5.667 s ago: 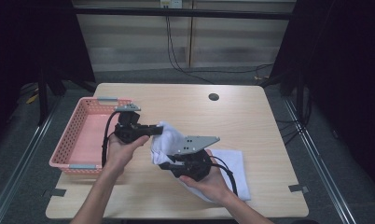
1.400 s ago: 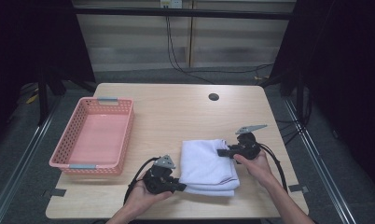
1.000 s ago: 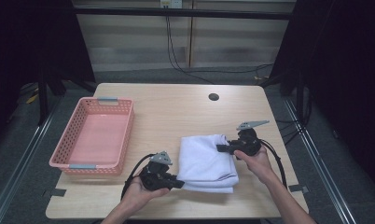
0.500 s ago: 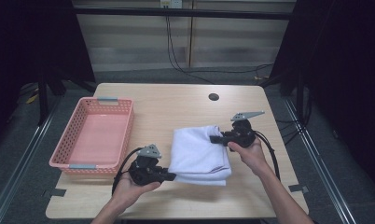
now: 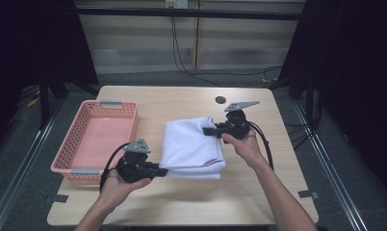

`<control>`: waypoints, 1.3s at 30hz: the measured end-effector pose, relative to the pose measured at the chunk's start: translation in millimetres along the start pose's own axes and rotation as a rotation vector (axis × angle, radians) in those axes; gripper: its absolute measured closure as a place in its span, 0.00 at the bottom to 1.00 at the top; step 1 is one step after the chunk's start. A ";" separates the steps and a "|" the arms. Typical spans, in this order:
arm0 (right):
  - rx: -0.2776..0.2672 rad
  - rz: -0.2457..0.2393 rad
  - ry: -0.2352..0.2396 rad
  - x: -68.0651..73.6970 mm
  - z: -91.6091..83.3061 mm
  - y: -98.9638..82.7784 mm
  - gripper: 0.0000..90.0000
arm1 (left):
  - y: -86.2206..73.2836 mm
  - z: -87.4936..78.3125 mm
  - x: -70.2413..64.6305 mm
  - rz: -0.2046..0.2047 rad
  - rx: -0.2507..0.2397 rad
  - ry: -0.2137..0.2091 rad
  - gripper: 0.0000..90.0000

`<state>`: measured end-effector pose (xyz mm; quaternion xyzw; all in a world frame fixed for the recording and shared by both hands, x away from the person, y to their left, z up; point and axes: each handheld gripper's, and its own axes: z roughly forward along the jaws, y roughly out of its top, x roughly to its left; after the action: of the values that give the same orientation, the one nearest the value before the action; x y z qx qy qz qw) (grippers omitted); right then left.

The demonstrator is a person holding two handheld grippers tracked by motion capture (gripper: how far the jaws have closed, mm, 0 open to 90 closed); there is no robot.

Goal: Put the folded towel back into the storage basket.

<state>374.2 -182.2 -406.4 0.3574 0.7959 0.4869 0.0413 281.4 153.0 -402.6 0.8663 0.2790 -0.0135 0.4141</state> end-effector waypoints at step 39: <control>-0.048 -0.062 0.118 34.0 75.1 86.2 0.79 | -22.2 -92.2 46.9 -0.093 -0.112 0.146 0.86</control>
<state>425.7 -82.2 -366.6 0.3021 0.7957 0.5247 0.0180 290.8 253.1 -369.7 0.8267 0.3487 0.0458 0.4393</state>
